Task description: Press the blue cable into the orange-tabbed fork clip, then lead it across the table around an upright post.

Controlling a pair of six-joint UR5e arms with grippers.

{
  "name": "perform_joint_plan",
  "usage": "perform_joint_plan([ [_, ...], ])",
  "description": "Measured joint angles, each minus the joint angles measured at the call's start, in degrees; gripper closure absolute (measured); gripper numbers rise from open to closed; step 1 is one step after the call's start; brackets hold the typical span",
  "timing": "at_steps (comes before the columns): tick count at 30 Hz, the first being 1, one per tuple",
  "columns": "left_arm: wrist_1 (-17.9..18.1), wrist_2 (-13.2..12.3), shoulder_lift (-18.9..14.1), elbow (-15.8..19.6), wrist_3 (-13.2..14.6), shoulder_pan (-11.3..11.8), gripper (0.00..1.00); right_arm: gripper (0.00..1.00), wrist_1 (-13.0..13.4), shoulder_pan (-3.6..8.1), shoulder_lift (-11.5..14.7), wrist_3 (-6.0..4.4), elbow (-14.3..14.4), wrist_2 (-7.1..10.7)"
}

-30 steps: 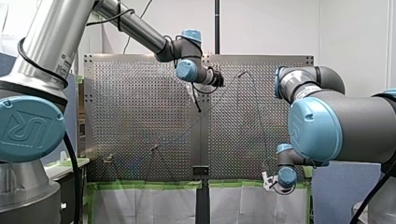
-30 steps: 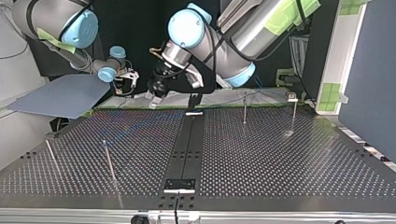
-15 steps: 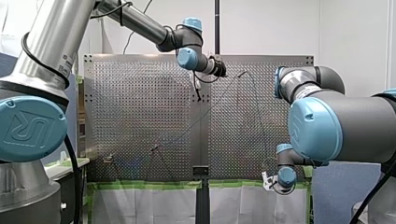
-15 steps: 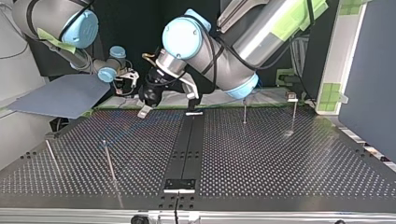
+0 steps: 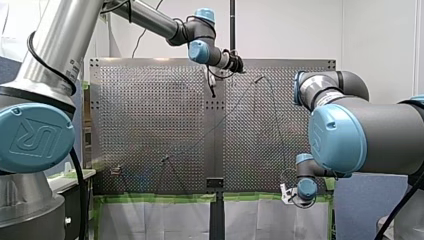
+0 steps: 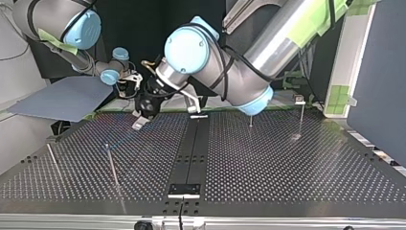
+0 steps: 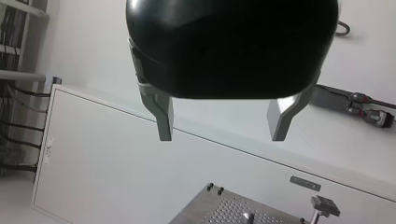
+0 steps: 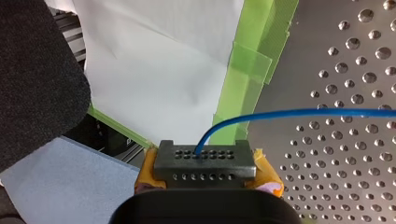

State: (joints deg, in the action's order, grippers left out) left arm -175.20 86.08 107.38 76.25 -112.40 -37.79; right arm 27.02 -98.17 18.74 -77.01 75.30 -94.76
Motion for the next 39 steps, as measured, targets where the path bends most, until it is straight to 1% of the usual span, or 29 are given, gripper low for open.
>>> perform_joint_plan([
  [5, -2.1, 0.0, 0.0, -2.4, 0.0, 0.2, 0.00, 1.00, -0.1, 0.01, 0.0, 0.00, 0.0, 0.00],
  [9, -2.8, 0.6, 0.0, -4.4, 0.0, 0.4, 0.00, 1.00, -0.1, 0.02, 0.0, 0.01, -0.1, 0.16],
  [12, -3.5, 1.5, 0.0, -5.9, 0.0, 0.5, 0.00, 1.00, -0.1, 0.01, 0.0, 0.00, -0.1, 0.24],
  [18, -5.4, 4.0, 0.0, -8.8, 0.7, 0.7, 0.00, 1.00, -0.1, -0.01, 0.0, 0.01, 0.0, 0.28],
  [27, -9.8, 8.7, 0.0, -13.5, 1.3, 0.6, 0.00, 1.00, -0.1, 0.02, 0.0, 0.01, -0.1, 0.43],
  [39, -15.7, 14.5, 0.3, -19.3, 0.5, 0.6, 0.00, 1.00, -0.1, 0.01, 0.0, 0.00, -0.1, 0.60],
])
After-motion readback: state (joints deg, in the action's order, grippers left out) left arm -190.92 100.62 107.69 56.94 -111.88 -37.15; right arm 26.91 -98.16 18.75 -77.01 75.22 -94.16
